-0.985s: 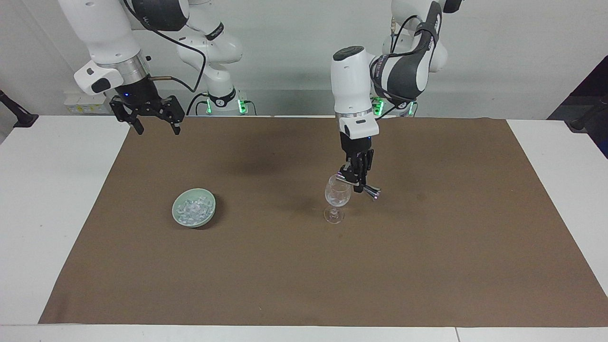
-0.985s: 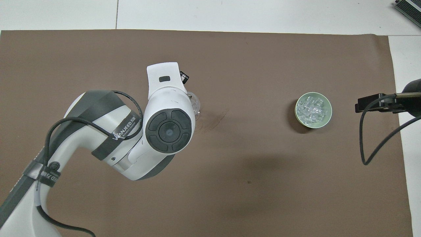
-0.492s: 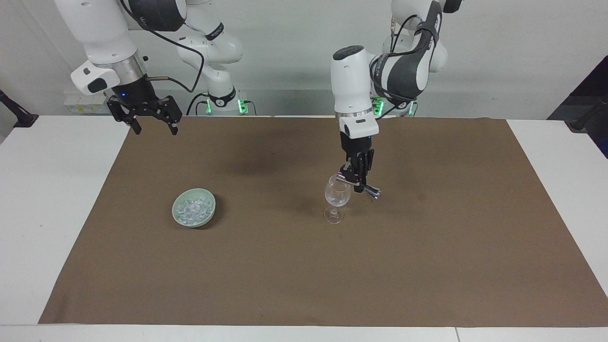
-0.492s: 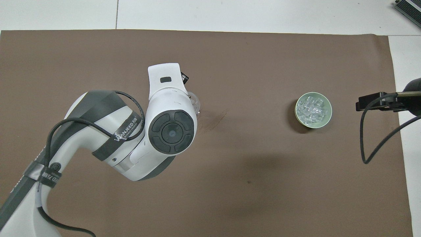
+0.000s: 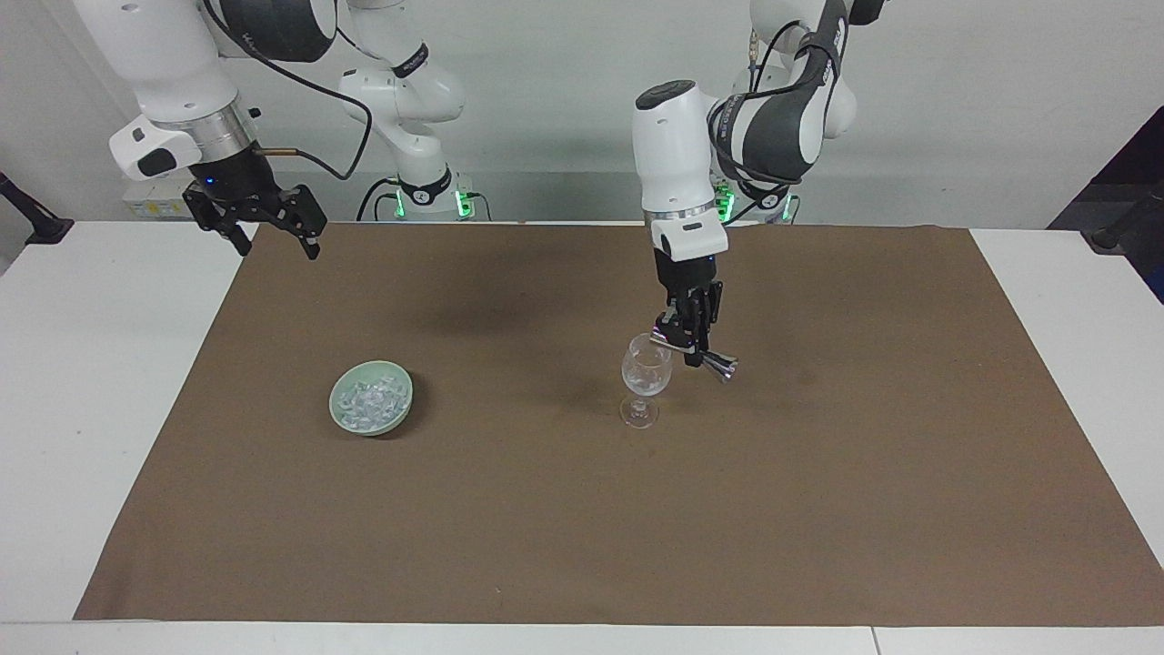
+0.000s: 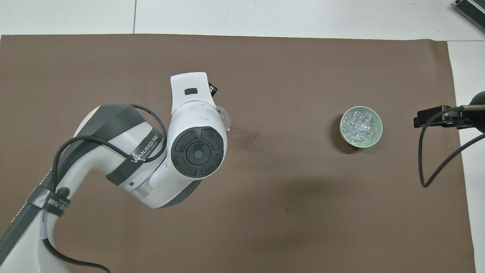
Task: Pour wine and add ice with both arms
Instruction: 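Carry the metal cup back with the left gripper while the right gripper reaches the bowl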
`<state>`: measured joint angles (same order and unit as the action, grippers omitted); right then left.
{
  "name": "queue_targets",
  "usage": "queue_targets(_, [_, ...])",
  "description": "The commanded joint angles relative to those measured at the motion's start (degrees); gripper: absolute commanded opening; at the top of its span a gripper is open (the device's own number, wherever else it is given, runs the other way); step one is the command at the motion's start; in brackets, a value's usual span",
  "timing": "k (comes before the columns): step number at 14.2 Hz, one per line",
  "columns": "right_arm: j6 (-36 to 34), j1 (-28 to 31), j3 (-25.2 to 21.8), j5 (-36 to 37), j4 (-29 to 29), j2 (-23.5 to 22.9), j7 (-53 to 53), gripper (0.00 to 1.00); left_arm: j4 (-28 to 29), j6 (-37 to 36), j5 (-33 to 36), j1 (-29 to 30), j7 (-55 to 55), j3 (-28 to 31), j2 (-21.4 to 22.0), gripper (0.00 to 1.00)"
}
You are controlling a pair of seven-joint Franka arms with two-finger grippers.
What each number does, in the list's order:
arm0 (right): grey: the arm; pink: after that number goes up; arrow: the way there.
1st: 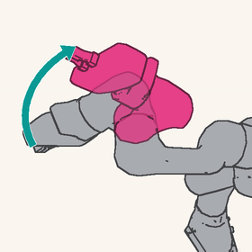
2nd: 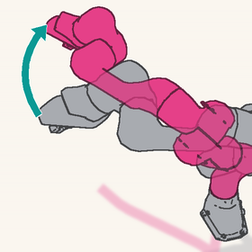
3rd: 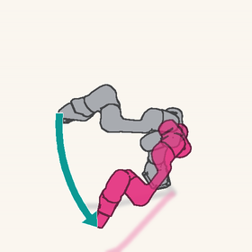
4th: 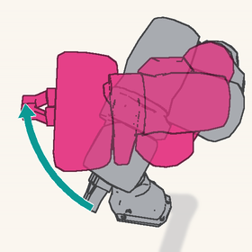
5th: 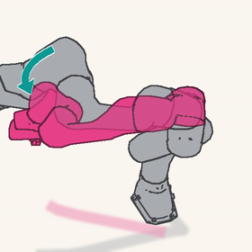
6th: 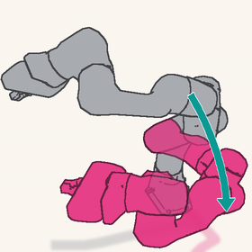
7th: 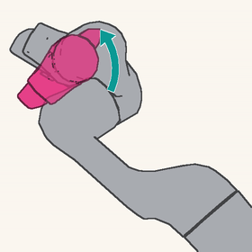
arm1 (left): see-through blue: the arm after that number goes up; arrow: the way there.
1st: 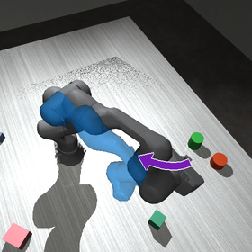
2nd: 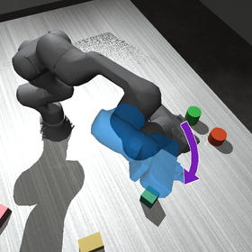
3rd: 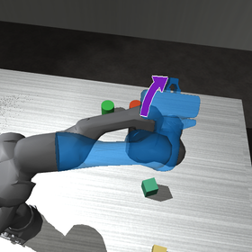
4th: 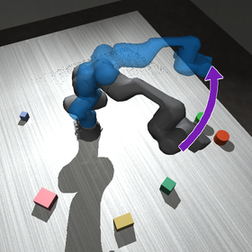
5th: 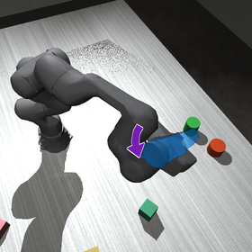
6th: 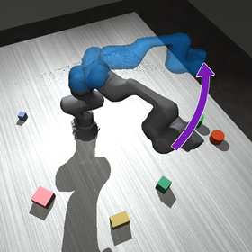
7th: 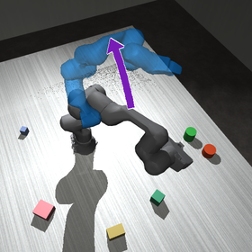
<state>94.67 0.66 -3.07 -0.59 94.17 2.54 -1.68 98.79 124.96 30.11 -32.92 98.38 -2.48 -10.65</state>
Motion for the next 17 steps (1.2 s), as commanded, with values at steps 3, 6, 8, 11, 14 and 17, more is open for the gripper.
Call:
queue_targets(3, [0.95, -0.66, 0.16, -0.81, 0.22, 0.09, -0.69, 1.0, -2.02, -2.18, 1.09, -1.8, -0.47, 0.9, -0.07, 0.0])
queue_targets(6, [1.04, -0.74, 0.34, -0.72, 0.31, 0.18, -0.34, 1.0, -2.02, -1.83, 1.01, -1.71, -0.47, 0.9, -0.16, 0.0])
queue_targets(8, [1.13, -0.66, 0.6, -0.72, 0.31, 0.18, -0.6, 1.0, -1.76, -1.13, 0.83, -1.71, -0.3, 0.9, -0.59, 0.0])
queue_targets(11, [2.71, -0.74, 1.04, -0.72, 0.31, 0.09, -0.52, 1.0, -2.19, -1.03, -0.92, -1.71, -0.2, 0.63, -1.3, 0.0])
queue_targets(14, [4.98, -0.74, 1.31, -0.72, 0.22, -0.26, -0.69, 1.0, -2.37, -1.91, -8.73, -0.92, -0.56, 0.9, -0.34, 0.0])
queue_targets(17, [6.22, -0.74, 1.57, -0.29, 0.05, -0.52, -1.13, 1.0, -2.98, -3.32, -20.49, 2.05, -0.47, 1.42, 0.63, 0.0])
